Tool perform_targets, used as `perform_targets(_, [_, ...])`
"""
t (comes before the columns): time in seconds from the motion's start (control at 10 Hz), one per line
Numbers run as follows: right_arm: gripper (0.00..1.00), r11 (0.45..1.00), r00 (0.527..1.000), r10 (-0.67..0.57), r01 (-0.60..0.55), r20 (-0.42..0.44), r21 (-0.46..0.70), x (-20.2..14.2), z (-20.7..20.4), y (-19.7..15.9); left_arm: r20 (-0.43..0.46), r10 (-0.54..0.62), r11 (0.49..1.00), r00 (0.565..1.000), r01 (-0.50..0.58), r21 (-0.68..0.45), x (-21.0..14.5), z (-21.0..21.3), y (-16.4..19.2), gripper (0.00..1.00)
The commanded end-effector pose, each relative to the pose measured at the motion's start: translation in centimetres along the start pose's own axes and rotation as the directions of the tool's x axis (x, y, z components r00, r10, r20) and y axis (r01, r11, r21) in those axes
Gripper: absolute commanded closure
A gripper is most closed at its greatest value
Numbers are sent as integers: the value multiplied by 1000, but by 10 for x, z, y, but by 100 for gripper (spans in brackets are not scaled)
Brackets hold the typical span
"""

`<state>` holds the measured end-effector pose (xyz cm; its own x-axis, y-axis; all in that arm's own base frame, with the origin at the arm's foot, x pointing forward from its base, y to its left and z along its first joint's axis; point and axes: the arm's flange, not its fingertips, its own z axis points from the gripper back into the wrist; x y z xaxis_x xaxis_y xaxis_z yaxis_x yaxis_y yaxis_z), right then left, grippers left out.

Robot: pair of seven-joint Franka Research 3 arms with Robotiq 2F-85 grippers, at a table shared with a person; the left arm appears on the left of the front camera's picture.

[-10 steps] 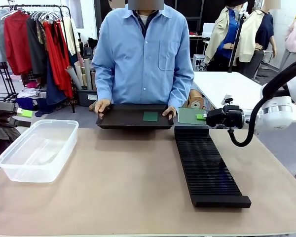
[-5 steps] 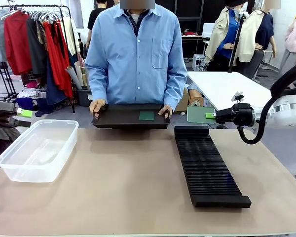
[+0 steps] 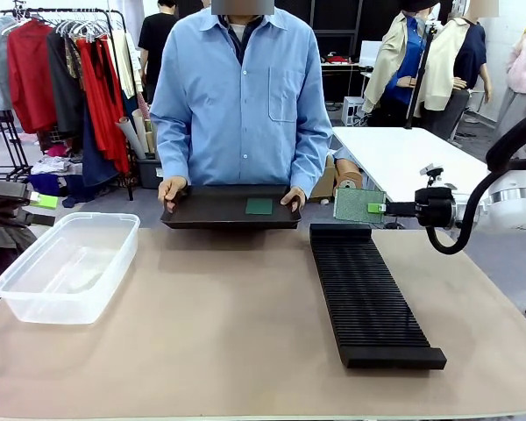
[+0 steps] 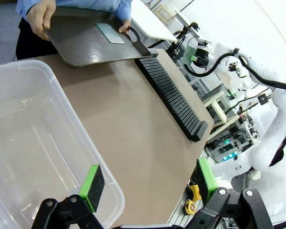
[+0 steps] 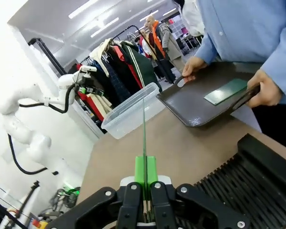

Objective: Sort PCBs into racks and boxes based on the side picked up.
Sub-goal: If the short side of the Blank PCB is picked up, insert it into the PCB Rack ; if the long side is picked up, place it in the Organizing box.

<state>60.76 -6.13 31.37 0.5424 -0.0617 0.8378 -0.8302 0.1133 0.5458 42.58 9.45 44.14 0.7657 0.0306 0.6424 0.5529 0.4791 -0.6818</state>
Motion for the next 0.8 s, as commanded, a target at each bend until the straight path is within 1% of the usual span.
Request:
perform_targets(0.0, [100, 993, 995, 97, -96, 10, -74, -11, -13, 13, 6, -2, 1000, 1000, 2, -1, 1, 1, -2, 0])
perform_targets(0.2, [100, 986, 990, 137, -138, -16, -98, -22, -16, 13, 6, -2, 1000, 1000, 2, -1, 1, 1, -2, 0])
perform_targets(0.5, [100, 953, 962, 270, -263, 27, -149, -30, -13, 13, 6, -2, 1000, 1000, 2, -1, 1, 1, -2, 0])
perform_targets(0.7, [100, 925, 941, 339, -330, 17, -189, -38, -17, 1, 6, -2, 1000, 1000, 2, -1, 1, 1, -2, 0])
